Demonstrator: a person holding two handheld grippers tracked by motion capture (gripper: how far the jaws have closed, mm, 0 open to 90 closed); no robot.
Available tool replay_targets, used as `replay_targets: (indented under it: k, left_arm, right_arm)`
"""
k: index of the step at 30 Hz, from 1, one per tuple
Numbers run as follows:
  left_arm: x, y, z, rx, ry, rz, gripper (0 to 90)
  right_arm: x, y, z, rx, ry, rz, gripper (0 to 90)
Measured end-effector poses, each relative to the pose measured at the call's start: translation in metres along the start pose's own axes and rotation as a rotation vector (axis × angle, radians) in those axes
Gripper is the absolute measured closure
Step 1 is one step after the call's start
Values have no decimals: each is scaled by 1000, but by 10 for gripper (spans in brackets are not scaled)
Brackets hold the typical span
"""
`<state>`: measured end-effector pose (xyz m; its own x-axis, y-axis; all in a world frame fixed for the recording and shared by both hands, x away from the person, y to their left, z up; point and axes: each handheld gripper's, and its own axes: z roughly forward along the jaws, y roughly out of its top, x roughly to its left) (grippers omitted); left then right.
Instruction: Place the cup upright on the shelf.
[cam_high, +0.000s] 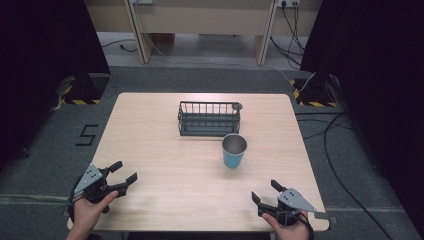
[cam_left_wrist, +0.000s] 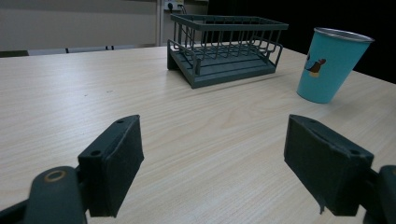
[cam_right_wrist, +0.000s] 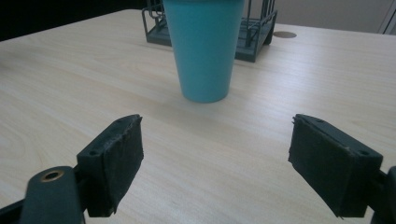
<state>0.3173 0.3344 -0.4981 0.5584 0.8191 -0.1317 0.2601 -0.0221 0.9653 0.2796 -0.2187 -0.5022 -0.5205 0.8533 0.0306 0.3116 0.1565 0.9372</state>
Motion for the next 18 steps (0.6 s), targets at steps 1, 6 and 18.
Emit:
replay_targets:
  k: [1,6,18]
  left_arm:
    - [0,0,0,0,0,-1,188]
    - [0,0,0,1,-1,-2,188]
    - [0,0,0,3,0,-2,187]
  right_arm:
    - [0,1,0,-8,-2,8,183]
    - [-1,3,-3,-17,-18,-2,188]
    - [2,14,3,-13,11,1,194]
